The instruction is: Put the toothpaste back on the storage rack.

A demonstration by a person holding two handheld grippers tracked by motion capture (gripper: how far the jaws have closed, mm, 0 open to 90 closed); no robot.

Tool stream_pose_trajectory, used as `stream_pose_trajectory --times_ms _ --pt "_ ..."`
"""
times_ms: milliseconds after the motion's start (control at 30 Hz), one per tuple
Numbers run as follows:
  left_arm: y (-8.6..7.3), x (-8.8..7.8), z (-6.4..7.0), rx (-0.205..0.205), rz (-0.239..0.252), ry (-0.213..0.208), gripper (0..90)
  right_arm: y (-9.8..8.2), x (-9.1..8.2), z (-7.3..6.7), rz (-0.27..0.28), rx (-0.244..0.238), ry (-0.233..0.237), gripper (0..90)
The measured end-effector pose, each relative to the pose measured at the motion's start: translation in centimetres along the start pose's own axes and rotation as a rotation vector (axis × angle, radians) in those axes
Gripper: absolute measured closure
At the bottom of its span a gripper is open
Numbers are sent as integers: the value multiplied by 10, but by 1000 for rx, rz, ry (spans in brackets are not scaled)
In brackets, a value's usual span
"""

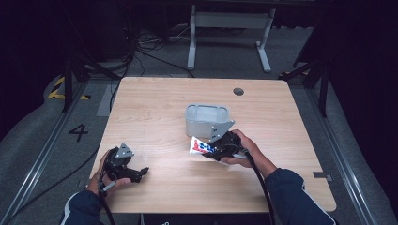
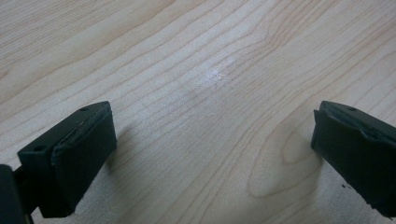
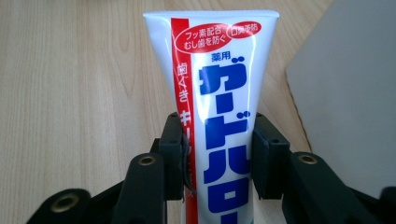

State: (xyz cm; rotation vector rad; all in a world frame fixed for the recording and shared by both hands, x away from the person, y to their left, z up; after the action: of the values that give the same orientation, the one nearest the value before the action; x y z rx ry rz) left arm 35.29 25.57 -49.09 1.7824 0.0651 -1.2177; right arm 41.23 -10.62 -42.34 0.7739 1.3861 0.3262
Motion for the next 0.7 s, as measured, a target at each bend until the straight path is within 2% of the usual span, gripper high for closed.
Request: stream_pose_trajectory --times_ms 100,367,700 --pt "0 0 0 0 0 0 5 -3 -8 1 42 22 -3 629" --pt "0 0 0 -1 -1 1 5 -4 -28 -1 136 37 -22 627" --pt "0 0 0 -3 0 1 5 -2 -38 -5 193 34 -43 628"
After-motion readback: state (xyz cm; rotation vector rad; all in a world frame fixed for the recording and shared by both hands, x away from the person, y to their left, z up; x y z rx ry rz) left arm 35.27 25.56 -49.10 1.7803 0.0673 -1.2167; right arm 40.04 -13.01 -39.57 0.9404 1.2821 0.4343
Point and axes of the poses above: each handheld gripper's, and its own axes: x roughly forward along the jaws, y roughly out of its top, z roughly to its right, the point moved 1 cm from there along x, roughly forward along the jaws, and after that the axes turned 6 degrees about x, right-handed, at the moved point
